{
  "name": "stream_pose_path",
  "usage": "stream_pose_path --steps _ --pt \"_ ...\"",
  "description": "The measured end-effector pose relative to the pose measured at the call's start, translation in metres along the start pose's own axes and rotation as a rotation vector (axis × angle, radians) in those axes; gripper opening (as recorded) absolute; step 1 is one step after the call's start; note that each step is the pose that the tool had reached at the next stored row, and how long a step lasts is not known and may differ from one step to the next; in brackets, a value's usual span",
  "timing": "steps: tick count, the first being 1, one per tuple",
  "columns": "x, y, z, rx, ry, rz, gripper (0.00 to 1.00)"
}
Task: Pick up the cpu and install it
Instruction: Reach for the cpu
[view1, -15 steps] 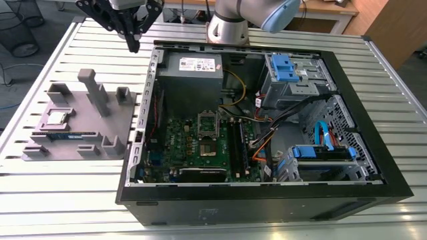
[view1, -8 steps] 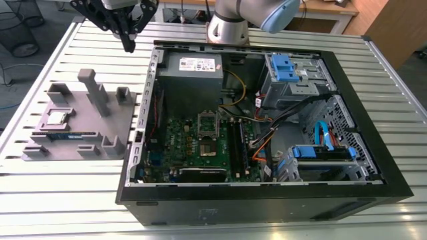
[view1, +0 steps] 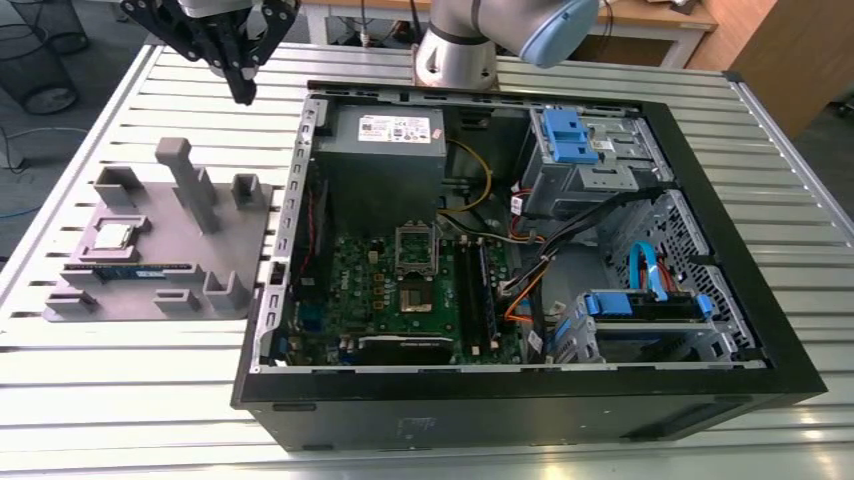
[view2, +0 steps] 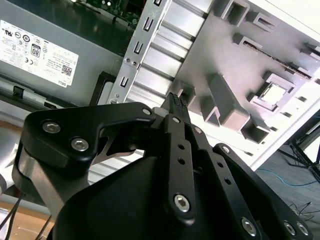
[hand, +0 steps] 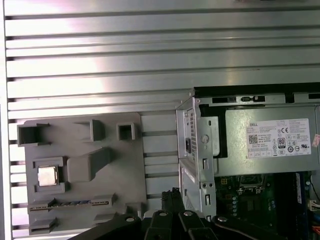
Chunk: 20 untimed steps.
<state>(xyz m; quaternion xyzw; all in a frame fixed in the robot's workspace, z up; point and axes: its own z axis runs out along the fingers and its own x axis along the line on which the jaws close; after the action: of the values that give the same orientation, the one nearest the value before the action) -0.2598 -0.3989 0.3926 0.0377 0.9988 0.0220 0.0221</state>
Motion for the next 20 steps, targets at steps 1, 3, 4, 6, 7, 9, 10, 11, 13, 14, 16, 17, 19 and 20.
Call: stream_pose_path --steps 1,3,4,6,7,9,10,11,13,14,16,17,19,20 --pt "0.0016 -0.0001 -0.0001 0.0000 -0.0004 0.000 0.11" --pt "0.0045 -0.0003 -0.0002 -0.0001 -0.0011 0.000 0.11" --pt "0.0059 -0.0004 -0.0002 -0.0001 -0.0014 0.000 0.11" --pt "0.0089 -0.0007 -0.0003 -0.0002 -0.0021 0.000 0.11" --pt "0.0103 -0.0008 -0.0003 -0.0002 -0.0024 0.000 0.11" --pt "0.0132 -0.0010 -0.0005 -0.0002 -0.0029 0.000 0.11" --pt "0.0146 -0.0011 -0.0005 -0.0002 -0.0031 0.000 0.11" --pt "0.0159 -0.0012 -0.0006 -0.0002 -0.0034 0.000 0.11" --pt "0.0186 -0.0014 -0.0007 -0.0003 -0.0039 0.000 0.11" --pt "0.0200 -0.0015 -0.0008 -0.0003 -0.0042 0.000 0.11" --pt "0.0225 -0.0017 -0.0008 -0.0004 -0.0047 0.000 0.11" --pt "0.0237 -0.0018 -0.0009 -0.0004 -0.0050 0.000 0.11" --pt "0.0260 -0.0019 -0.0010 -0.0004 -0.0054 0.000 0.11" --pt "0.0273 -0.0020 -0.0010 -0.0004 -0.0057 0.000 0.11"
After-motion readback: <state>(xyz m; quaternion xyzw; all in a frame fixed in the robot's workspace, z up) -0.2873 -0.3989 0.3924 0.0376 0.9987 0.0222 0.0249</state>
